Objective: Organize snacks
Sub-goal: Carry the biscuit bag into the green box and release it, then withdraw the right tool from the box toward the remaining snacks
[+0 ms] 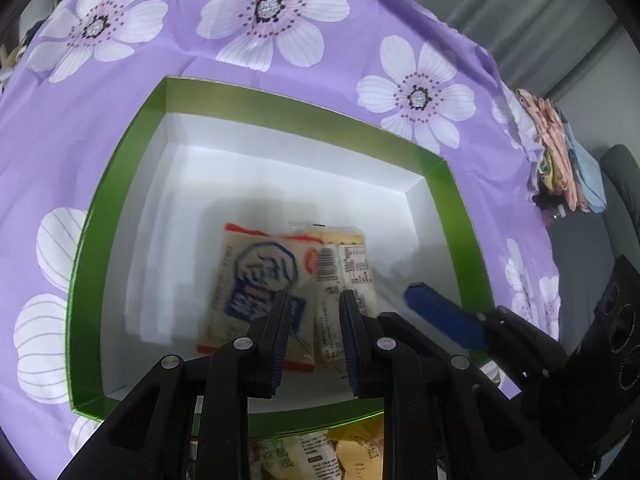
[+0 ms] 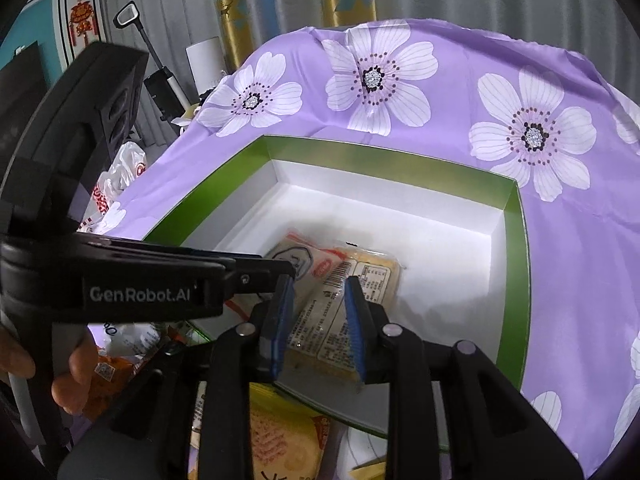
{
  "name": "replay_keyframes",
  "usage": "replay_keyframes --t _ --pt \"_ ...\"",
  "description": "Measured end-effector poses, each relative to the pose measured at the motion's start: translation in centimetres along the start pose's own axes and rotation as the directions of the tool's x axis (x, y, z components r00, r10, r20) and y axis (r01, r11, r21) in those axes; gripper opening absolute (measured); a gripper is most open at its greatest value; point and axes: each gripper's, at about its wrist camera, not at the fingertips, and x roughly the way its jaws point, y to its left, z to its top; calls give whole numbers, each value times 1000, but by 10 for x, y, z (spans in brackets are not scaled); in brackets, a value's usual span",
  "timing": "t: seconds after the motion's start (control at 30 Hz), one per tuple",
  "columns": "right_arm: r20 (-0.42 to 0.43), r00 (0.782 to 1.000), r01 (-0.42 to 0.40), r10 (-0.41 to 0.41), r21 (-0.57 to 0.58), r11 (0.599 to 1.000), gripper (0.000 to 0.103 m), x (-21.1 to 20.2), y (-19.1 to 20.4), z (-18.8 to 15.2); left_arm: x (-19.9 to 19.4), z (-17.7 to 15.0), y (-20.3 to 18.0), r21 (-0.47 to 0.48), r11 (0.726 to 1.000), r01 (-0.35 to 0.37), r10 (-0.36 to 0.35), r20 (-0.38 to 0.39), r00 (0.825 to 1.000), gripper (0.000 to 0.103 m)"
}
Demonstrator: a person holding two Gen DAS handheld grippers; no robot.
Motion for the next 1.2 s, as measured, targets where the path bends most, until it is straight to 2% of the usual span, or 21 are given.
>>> replay_keyframes --t 0.03,0.07,0.1,0.13,0.17,0.3,0.37,0.47,0.63,0.73,1.0,1.2 --pt "5 1000 2 -2 4 1000 34 -2 -1 0 -3 0 3 -7 1000 -3 3 3 1000 31" --pt "11 1000 6 -6 11 1000 39 -5 -3 -1 -6 0 5 -15 1000 -2 2 11 1000 44" --pt "19 1000 7 -7 20 1000 41 -8 -5 -2 -10 0 7 -23 1000 1 0 17 1000 52" --pt "27 1000 6 -7 27 1000 43 -12 -7 -2 -14 0 10 -35 999 7 -6 28 1000 64" --pt "37 999 7 -8 32 999 45 -16 -8 -3 -18 1 11 -41 999 10 -9 37 999 69" --pt "74 997 14 -19 58 998 55 -34 -13 -6 -33 -1 13 -52 999 15 -12 58 998 70" --pt "91 996 18 -24 71 997 64 -43 -16 -8 -39 -3 13 -49 999 20 -17 67 998 74" --pt "113 993 22 -32 96 995 68 -58 -20 -13 -50 -9 10 -40 999 23 -19 76 997 74" --pt "119 992 21 -37 130 991 69 -78 -22 -27 -73 -20 12 -36 998 55 -52 94 994 75" --pt "121 992 17 -35 145 989 71 -87 -20 -37 -87 -29 19 -43 996 77 -72 98 993 92" --pt "117 993 -5 -17 182 983 74 -104 -14 -64 -126 -56 41 -91 993 71 -58 141 988 97" --pt "106 994 2 -21 178 984 74 -111 -5 -78 -135 -76 50 -127 985 118 -98 155 983 98"
